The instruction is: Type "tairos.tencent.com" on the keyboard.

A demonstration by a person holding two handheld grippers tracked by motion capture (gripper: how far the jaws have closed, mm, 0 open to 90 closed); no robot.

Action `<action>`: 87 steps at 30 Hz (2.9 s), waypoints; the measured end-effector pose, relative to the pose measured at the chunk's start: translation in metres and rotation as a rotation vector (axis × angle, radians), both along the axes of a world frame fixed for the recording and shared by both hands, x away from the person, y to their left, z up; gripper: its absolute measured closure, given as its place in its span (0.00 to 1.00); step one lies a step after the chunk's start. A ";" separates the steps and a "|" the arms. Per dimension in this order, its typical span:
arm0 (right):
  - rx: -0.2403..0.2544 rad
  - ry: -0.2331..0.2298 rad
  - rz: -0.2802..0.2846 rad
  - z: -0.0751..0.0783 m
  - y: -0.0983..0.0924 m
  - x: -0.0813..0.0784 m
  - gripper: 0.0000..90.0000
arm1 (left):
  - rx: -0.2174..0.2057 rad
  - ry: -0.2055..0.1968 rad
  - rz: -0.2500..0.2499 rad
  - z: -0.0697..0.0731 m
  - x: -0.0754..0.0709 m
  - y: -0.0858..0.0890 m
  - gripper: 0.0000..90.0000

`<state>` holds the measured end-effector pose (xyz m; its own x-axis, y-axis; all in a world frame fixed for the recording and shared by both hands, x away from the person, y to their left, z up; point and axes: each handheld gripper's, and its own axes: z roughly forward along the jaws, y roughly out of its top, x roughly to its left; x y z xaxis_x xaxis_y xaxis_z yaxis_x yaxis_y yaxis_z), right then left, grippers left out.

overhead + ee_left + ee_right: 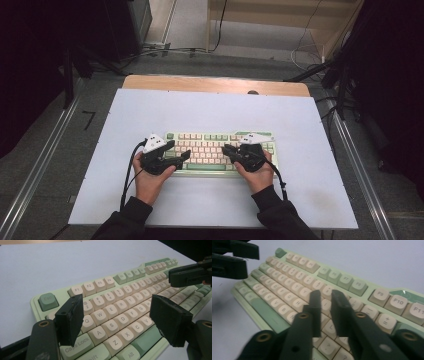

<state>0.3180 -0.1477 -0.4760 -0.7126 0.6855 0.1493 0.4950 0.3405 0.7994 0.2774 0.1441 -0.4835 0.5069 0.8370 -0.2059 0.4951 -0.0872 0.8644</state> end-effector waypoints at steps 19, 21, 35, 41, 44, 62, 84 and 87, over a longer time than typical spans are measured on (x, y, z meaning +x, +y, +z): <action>-0.045 0.031 0.067 -0.012 0.017 -0.009 0.97 | -0.004 0.003 -0.005 0.001 0.000 -0.001 0.32; -0.052 0.035 0.069 -0.014 0.018 -0.009 0.97 | -0.004 0.003 -0.006 0.001 0.000 -0.001 0.32; -0.072 0.035 0.064 -0.018 0.019 -0.010 0.97 | -0.005 0.005 -0.007 0.001 0.000 -0.001 0.32; 0.017 0.027 0.045 -0.008 0.009 -0.010 0.77 | -0.010 0.001 -0.006 0.001 0.000 -0.001 0.32; 0.049 0.018 0.010 -0.003 0.001 -0.008 0.64 | -0.010 0.000 -0.006 0.002 0.000 -0.001 0.32; 0.086 -0.014 -0.144 0.006 -0.050 -0.010 0.37 | -0.006 -0.015 0.010 0.006 -0.004 0.003 0.30; 0.048 -0.039 -0.252 0.008 -0.114 -0.039 0.32 | 0.030 -0.005 0.075 0.003 -0.041 0.033 0.25; 0.045 -0.047 -0.276 0.008 -0.128 -0.043 0.31 | 0.029 -0.004 0.095 0.002 -0.043 0.039 0.25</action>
<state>0.2753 -0.2757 -0.4675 -0.5065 0.8481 0.1554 0.5261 0.1611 0.8350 0.2342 0.1831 -0.4811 0.4256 0.8871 -0.1789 0.4991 -0.0652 0.8641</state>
